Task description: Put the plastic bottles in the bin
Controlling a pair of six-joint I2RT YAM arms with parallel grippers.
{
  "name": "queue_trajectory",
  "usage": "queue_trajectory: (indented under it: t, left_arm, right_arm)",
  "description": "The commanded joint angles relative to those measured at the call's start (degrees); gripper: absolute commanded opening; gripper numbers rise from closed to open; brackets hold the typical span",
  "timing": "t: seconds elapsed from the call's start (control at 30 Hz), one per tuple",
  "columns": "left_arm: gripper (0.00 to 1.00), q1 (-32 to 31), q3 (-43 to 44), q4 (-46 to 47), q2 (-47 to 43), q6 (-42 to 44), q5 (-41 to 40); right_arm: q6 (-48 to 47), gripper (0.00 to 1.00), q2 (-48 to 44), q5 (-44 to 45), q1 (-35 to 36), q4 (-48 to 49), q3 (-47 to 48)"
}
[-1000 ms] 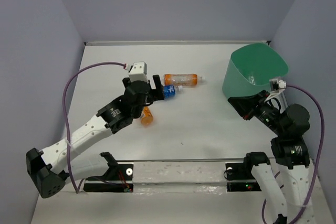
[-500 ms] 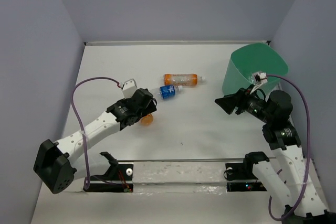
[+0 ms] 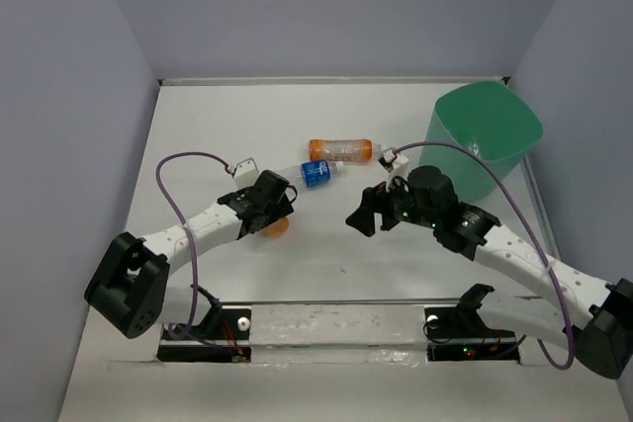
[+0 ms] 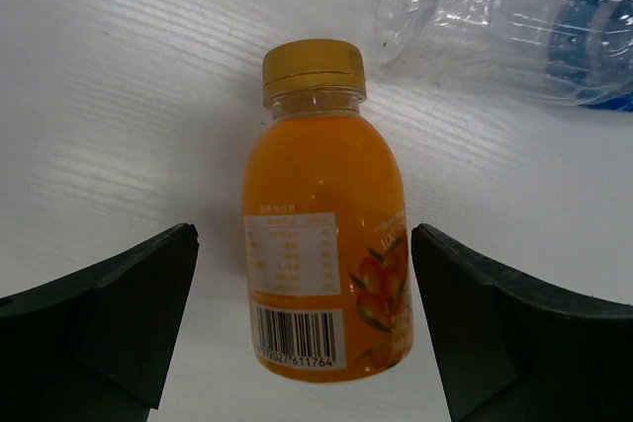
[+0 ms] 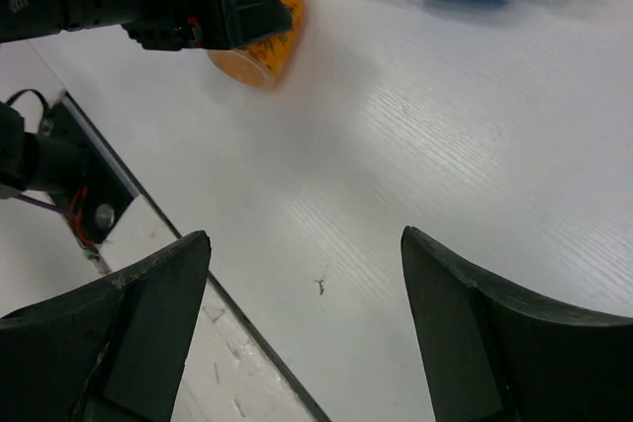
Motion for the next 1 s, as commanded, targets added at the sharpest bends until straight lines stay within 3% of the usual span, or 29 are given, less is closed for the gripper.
queue_trajectory:
  t: [0.0, 0.1, 0.27, 0.33, 0.53, 0.67, 0.97]
  left_arm:
    - [0.98, 1.4, -3.3, 6.1, 1.1, 0.9, -0.1]
    - [0.91, 2.3, -4.8, 8.4, 1.0, 1.5, -0.1]
    - [0.70, 2.9, -6.8, 8.4, -1.6, 2.3, -0.1]
    - [0.62, 3.0, -7.5, 7.2, -4.2, 2.6, -0.5]
    - [0.58, 3.0, -5.5, -0.4, -20.5, 5.9, -2.1]
    - [0.57, 3.0, -0.6, -5.5, -31.1, 9.7, -5.2]
    - [0.58, 3.0, 9.6, -3.7, -38.3, 19.7, -8.5]
  right_arm:
    - [-6.2, 0.85, 3.9, 4.7, 2.2, 2.5, 5.4]
    - [-8.4, 0.89, 7.8, 3.9, 3.3, 1.6, 8.0]
    - [-12.0, 0.90, 13.7, 3.2, 3.4, 0.9, 13.2]
    - [-17.6, 0.89, 18.4, 0.4, 3.4, -0.8, 17.5]
    - [-35.7, 0.91, 31.0, -5.7, 3.4, -9.5, 32.2]
    - [-43.7, 0.97, 40.2, -3.9, 3.4, -14.0, 41.8]
    - [-52.5, 1.00, 62.2, -1.6, 3.4, -31.0, 66.7]
